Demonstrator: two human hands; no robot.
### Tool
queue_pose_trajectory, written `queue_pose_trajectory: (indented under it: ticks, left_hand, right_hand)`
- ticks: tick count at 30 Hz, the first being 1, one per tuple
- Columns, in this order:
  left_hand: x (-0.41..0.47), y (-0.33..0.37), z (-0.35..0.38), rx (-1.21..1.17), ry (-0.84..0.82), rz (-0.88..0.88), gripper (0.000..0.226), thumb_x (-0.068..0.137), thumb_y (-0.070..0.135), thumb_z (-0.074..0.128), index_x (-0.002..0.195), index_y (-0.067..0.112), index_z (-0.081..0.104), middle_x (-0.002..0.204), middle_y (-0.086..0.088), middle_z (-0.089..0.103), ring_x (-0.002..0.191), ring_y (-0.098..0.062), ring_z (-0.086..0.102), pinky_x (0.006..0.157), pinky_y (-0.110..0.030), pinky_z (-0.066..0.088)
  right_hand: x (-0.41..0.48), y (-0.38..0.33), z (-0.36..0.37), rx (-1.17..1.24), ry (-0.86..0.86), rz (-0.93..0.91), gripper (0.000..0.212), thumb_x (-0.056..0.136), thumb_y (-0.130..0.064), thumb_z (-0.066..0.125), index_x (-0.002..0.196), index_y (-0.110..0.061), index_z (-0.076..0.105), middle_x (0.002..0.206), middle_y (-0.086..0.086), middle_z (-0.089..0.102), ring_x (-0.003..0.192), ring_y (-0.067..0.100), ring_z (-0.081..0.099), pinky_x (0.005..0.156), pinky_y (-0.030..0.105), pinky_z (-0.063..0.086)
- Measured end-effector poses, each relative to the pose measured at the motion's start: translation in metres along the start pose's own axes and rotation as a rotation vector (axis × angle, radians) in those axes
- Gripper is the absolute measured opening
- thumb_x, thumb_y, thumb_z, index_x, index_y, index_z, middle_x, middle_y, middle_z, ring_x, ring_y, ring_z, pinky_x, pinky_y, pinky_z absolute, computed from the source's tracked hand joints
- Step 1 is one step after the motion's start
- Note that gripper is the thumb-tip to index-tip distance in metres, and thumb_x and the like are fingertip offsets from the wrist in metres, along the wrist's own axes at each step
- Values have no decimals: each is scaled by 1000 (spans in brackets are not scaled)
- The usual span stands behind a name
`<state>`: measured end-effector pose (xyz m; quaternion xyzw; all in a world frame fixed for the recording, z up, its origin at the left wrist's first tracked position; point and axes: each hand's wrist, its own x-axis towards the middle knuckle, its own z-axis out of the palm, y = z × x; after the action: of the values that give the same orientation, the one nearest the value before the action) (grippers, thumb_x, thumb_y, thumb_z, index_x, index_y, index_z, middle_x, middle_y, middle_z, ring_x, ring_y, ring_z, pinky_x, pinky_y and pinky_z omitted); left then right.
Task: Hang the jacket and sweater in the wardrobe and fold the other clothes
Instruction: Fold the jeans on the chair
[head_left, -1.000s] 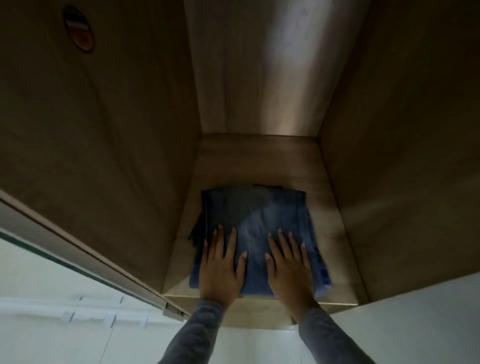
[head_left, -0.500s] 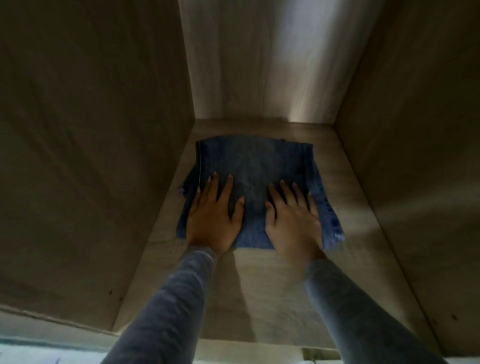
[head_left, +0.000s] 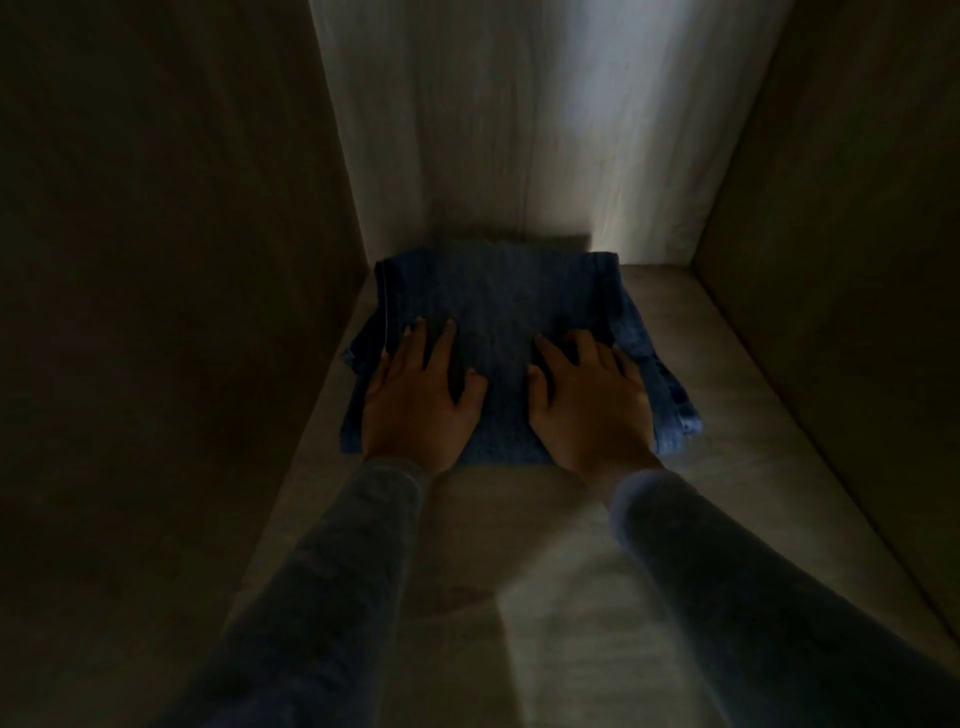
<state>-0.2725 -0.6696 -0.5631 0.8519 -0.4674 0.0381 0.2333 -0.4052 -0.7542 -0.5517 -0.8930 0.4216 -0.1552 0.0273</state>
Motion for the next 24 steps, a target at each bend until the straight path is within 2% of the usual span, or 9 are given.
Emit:
queue_pose_trajectory:
  ticks: [5,9,11,16,19,22,24]
  left_hand:
    - [26,-4,8,-15,-10,14,64,94,51,30,150,26,14,159,-5,8,145,-17,8,118,-34,3]
    - [42,-9,11,-44,-61,25,77,82,59,26,150,27,10,159,-3,4,145,-16,5,118,-34,-1]
    - [47,-11,12,-26,-66,35,73,88,57,31,150,27,9,159,-3,2,145,-17,5,117,-34,-2]
    - [55,-14,13,6,-65,65,81,77,57,22,151,26,8,159,-4,4,145,-17,5,117,-35,0]
    - [55,-13,14,24,-28,55,78,79,56,23,150,26,12,158,-7,11,143,-23,14,117,-39,11]
    - [49,-11,18,73,55,60,72,83,53,20,149,24,23,149,-13,25,132,-29,29,107,-41,28]
    - [46,-8,19,91,92,55,68,88,52,14,147,21,28,146,-16,30,127,-31,36,101,-41,34]
  right_hand:
    - [25,3,11,9,35,7,46,99,-42,29,141,-26,39,142,4,38,131,24,37,115,39,15]
    - [38,2,16,-5,60,16,43,99,-41,31,134,-21,46,134,7,44,124,26,43,113,40,21]
    - [41,0,17,-12,80,24,41,99,-39,32,128,-17,49,128,9,46,120,28,45,109,42,26]
    - [47,-1,18,-32,108,33,38,99,-38,32,124,-15,47,124,9,47,116,28,44,101,42,31]
    - [48,-1,22,-38,160,32,36,98,-35,34,119,-12,51,117,11,52,110,30,49,96,43,36]
    - [45,-5,24,-57,179,47,41,93,-34,28,110,-10,57,105,12,59,96,31,57,85,43,44]
    - [42,-8,22,-38,184,41,44,93,-33,26,112,-10,59,108,14,61,98,32,59,88,44,45]
